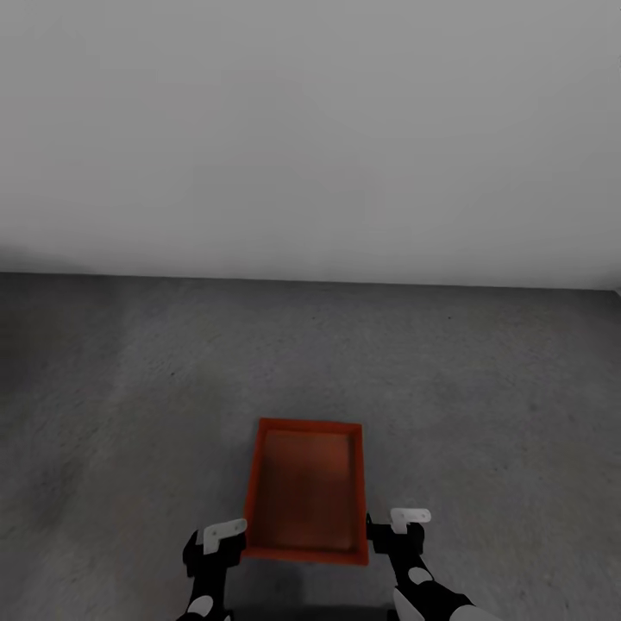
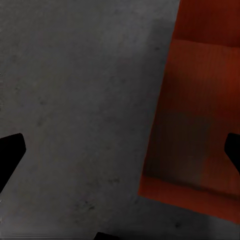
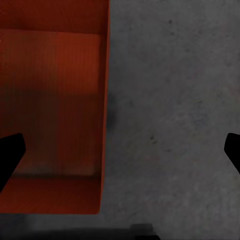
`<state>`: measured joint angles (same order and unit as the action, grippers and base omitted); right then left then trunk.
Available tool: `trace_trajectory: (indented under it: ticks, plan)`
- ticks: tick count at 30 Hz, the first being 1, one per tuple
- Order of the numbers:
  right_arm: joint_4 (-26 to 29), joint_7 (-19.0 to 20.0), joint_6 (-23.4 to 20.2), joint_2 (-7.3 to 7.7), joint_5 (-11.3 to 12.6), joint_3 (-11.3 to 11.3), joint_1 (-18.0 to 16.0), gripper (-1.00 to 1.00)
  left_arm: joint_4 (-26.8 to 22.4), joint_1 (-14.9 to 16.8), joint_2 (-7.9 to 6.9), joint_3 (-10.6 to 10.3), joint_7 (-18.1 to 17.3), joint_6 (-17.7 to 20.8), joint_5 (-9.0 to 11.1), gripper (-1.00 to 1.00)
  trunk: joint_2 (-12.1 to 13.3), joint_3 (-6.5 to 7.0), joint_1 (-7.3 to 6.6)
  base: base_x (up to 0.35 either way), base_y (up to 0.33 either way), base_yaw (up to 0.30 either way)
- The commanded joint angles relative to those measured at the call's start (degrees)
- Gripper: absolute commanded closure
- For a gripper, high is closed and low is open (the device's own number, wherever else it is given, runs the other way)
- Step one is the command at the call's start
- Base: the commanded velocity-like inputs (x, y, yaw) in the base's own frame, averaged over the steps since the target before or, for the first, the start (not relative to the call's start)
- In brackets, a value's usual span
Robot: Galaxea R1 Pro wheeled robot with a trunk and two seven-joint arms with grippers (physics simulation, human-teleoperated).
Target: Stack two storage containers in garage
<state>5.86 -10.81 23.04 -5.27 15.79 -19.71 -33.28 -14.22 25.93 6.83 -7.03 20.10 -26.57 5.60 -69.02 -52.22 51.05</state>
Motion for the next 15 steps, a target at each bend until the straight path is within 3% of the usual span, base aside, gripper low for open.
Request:
trace_trajectory:
  ticks: [1, 15]
  plan:
    - [-0.04, -0.26, 0.18, -0.01, 0.45, -0.5, -0.03, -1.0, 0.11, 0.01, 0.06, -0.46, 0.33, -0.19, 0.67, -1.0, -0.02, -0.03, 0.0, -0.105, 0.089, 0.0]
    - [-0.06, -0.26, 0.17, -0.01, 0.51, -0.5, -0.03, -1.0, 0.16, 0.05, 0.02, -0.38, 0.3, -0.21, 0.16, -1.0, -0.02, -0.03, 0.0, -0.21, 0.132, 0.0]
